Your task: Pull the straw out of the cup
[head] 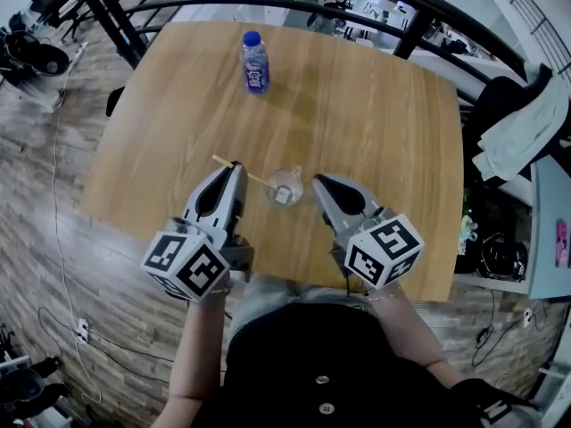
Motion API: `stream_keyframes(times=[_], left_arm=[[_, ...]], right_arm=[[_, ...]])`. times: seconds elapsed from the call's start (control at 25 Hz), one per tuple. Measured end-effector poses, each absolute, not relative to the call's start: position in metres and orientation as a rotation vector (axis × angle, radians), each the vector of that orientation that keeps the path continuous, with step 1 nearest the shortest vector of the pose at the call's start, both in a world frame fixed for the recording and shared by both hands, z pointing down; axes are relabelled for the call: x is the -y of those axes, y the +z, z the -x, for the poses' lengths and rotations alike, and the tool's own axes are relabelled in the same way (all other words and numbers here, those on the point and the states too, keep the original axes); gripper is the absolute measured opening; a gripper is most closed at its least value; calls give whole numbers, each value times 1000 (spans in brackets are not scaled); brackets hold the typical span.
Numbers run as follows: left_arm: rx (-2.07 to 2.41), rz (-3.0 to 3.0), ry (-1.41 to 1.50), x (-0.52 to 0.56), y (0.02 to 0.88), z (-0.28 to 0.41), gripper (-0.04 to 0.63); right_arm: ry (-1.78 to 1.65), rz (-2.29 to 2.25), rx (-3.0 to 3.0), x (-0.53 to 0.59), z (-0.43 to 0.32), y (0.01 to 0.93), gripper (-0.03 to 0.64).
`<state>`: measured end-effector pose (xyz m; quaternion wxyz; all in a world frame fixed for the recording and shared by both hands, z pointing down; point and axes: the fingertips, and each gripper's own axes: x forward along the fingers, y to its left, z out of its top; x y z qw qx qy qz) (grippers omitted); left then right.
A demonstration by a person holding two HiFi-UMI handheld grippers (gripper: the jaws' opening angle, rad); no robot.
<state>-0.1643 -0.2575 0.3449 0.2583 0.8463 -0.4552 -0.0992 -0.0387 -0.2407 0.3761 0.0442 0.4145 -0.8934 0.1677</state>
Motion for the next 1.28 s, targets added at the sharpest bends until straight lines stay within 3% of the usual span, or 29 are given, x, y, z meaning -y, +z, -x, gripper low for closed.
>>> stream_keyframes(times=[0.8,1.28], left_arm=[[1157,-2280,-501,227,346,175,31],[1179,-2262,-449,218,360,174,31]], right_arm=[[474,-1246,2844,241,40,357,-2],[475,-1184,2839,232,46,365,-2]])
